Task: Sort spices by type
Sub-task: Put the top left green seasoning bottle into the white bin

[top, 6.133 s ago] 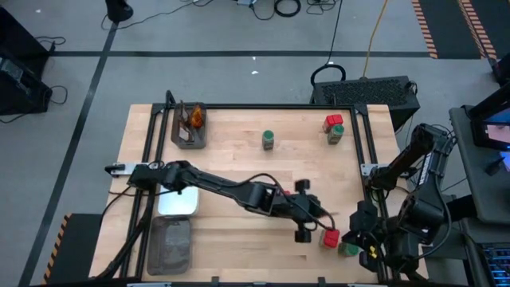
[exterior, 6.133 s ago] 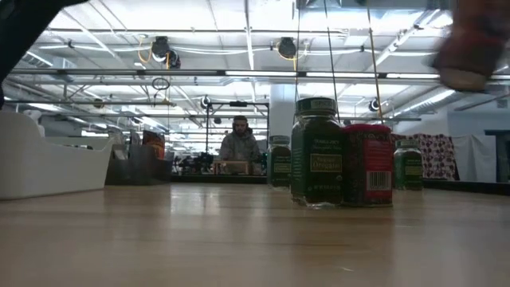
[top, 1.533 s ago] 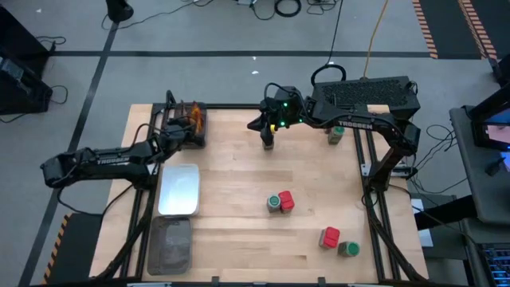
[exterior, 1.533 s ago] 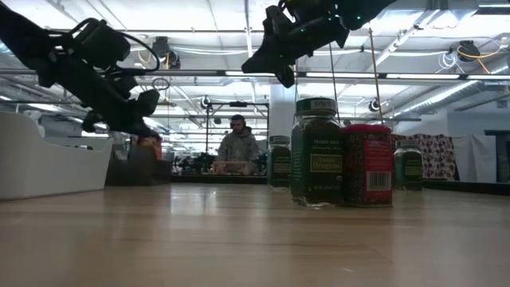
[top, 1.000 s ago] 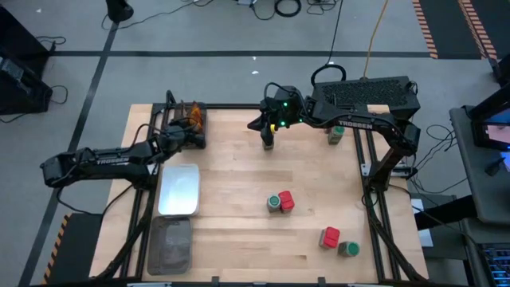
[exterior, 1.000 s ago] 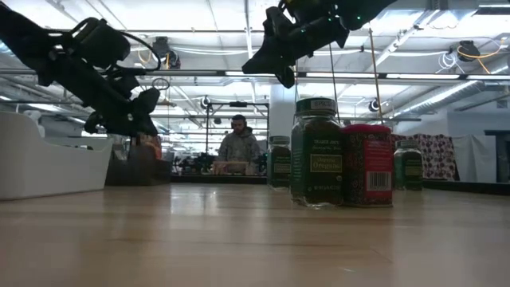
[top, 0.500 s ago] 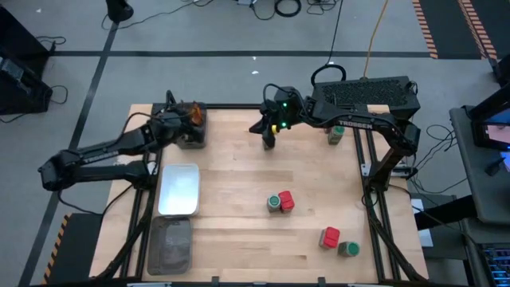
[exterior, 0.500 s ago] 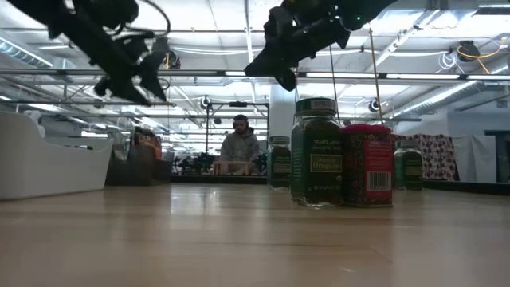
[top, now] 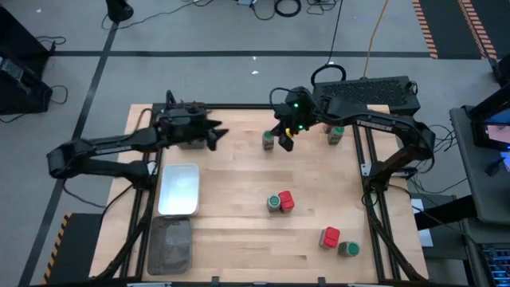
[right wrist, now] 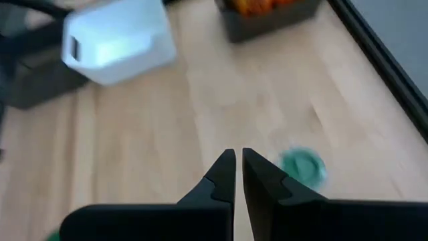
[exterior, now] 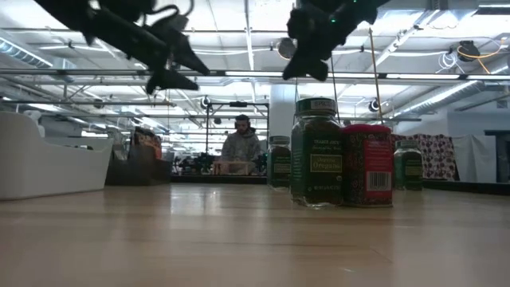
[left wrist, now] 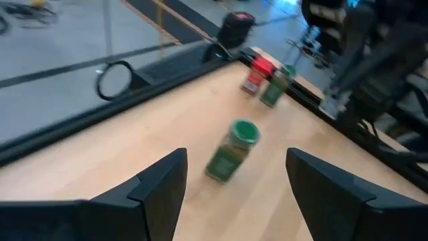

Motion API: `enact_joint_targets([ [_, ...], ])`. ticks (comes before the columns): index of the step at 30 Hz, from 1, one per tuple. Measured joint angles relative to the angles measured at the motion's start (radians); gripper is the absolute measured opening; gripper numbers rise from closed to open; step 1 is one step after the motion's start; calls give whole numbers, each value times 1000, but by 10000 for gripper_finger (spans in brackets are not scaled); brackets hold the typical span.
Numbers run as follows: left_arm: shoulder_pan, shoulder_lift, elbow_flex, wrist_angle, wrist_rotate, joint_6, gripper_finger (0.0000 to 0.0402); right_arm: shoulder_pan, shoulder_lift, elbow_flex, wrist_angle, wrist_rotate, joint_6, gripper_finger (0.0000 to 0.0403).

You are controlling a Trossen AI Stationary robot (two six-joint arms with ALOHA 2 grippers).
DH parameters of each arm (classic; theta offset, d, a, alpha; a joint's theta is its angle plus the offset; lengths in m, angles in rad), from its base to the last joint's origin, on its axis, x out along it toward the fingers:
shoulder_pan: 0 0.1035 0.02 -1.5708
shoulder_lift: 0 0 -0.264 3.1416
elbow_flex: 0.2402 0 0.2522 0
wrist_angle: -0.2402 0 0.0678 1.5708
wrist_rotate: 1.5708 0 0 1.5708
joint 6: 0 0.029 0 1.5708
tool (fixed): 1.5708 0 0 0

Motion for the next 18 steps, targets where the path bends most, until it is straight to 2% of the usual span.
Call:
enact_joint_targets([
  [3, -24, 114, 2, 132, 55, 10, 258, -8, -26, 0, -87, 13, -22, 8],
  [6, -48, 229, 54, 176, 77, 64, 258, -18, -48, 0, -163, 13, -26, 8],
  [12, -88, 416, 235, 159, 78, 236, 258, -24, -95, 0, -226, 23, -14, 8],
  [18, -90, 561, 413, 86, 113, 344, 258, -24, -145, 0, -267, 105, 8, 8],
])
